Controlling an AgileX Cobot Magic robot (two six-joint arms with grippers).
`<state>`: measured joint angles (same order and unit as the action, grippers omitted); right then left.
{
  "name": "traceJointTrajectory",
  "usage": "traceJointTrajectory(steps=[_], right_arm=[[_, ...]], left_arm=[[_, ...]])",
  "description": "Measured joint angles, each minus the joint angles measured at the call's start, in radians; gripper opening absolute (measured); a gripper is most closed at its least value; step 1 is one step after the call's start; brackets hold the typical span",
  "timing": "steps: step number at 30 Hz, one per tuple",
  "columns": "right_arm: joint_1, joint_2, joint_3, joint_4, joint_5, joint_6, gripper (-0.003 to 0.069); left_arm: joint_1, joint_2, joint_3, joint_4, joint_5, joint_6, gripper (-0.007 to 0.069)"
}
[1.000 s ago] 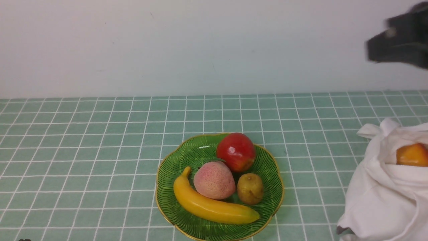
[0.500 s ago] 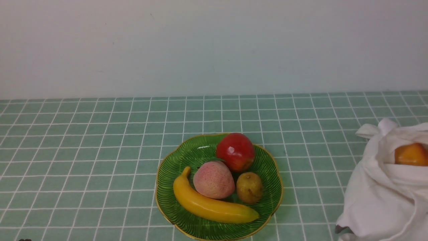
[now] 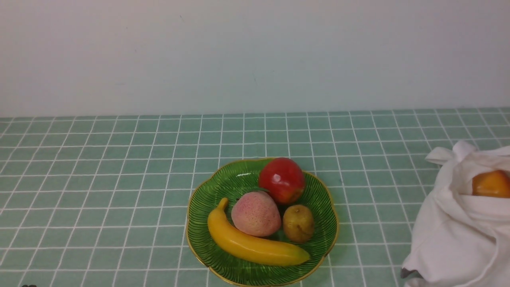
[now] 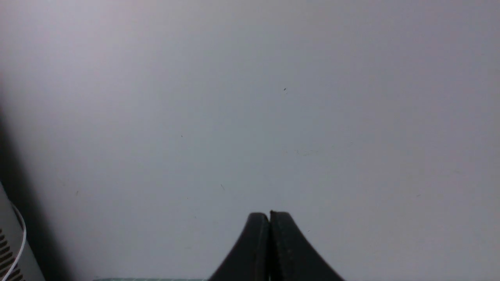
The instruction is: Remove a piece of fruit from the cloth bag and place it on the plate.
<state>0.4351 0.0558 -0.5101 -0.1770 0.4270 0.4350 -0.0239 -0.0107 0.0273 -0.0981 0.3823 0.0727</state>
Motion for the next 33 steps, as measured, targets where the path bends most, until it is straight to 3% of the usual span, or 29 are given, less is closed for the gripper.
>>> traceJointTrajectory(steps=[11, 15, 20, 28, 33], right_arm=[[0.000, 0.000, 0.002, -0.086, -0.003, -0.018, -0.0013], [0.000, 0.001, 0.039, -0.033, -0.030, -0.176, -0.0013], [0.000, 0.001, 0.096, 0.131, -0.037, -0.371, -0.0013], [-0.011, -0.002, 0.176, 0.177, -0.070, -0.406, -0.0013], [-0.236, -0.043, 0.305, 0.177, -0.082, -0.416, -0.0013]], left_arm=[[0.000, 0.000, 0.000, 0.000, 0.000, 0.000, -0.0008], [0.000, 0.000, 0.000, 0.000, 0.000, 0.000, -0.0008], [0.000, 0.000, 0.000, 0.000, 0.000, 0.000, -0.0008], [0.000, 0.000, 0.000, 0.000, 0.000, 0.000, -0.0008], [0.000, 0.000, 0.000, 0.000, 0.000, 0.000, -0.0008]])
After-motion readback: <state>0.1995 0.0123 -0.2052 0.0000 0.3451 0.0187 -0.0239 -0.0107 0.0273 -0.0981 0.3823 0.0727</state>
